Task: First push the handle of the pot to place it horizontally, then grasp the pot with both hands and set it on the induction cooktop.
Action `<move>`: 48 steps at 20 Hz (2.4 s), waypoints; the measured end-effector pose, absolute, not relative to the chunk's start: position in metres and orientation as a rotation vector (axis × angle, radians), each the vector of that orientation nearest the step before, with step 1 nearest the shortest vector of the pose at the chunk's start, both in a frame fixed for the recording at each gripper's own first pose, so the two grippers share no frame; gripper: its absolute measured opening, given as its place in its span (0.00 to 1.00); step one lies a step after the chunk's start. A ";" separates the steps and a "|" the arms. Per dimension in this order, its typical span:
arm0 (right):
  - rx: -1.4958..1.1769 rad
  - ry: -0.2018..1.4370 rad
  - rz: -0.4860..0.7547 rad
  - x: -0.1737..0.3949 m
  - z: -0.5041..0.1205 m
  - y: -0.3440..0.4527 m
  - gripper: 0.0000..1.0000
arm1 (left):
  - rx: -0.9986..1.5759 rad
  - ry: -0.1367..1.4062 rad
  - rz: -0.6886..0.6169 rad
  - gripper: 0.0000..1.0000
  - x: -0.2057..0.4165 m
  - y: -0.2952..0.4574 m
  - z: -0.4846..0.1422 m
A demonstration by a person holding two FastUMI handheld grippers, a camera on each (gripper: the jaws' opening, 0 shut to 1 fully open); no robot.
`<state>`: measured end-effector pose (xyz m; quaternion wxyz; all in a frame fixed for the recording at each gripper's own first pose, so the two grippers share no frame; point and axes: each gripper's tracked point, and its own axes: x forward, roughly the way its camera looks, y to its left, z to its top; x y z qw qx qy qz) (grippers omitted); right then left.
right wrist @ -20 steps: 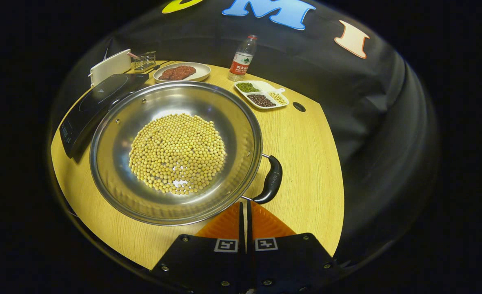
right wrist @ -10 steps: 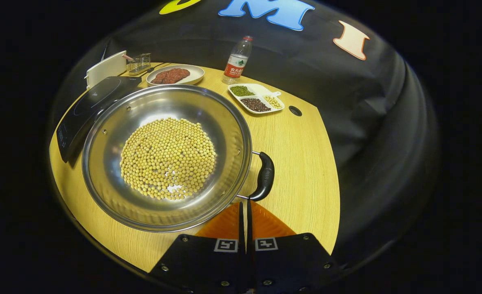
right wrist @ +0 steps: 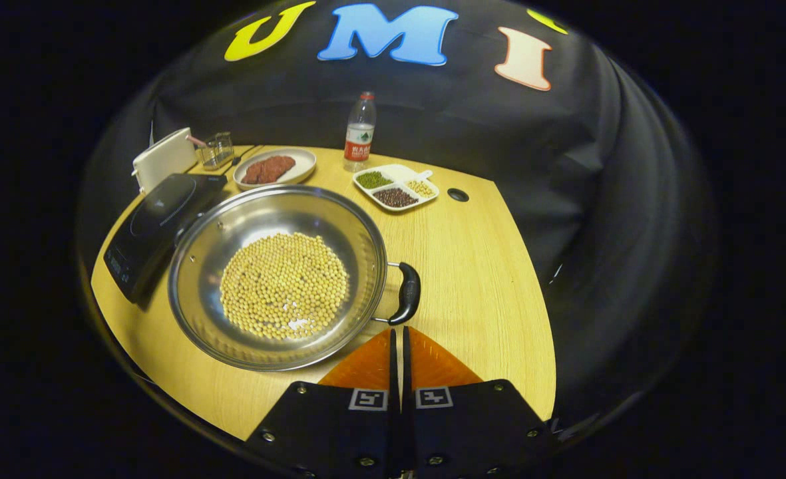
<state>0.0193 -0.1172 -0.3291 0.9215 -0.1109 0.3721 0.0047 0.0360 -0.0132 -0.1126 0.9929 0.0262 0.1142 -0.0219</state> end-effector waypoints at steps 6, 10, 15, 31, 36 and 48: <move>-0.115 0.601 0.076 0.035 -0.289 -0.106 0.35 | 0.067 0.252 -0.077 0.97 0.045 -0.053 -0.148; -0.095 0.602 0.094 0.046 -0.301 -0.112 0.59 | 0.080 0.303 -0.077 0.99 0.056 -0.077 -0.191; -0.071 0.678 0.077 0.061 -0.342 -0.124 0.78 | 0.084 0.424 -0.103 0.98 0.079 -0.096 -0.272; -0.089 0.785 -0.006 0.099 -0.407 -0.121 0.78 | 0.095 0.751 -0.129 0.90 0.113 -0.068 -0.441; -0.081 0.801 -0.024 0.101 -0.407 -0.120 0.68 | 0.116 0.751 -0.164 0.72 0.116 -0.075 -0.441; -0.014 0.841 -0.056 0.096 -0.400 -0.113 0.51 | 0.133 0.799 -0.169 0.63 0.115 -0.073 -0.435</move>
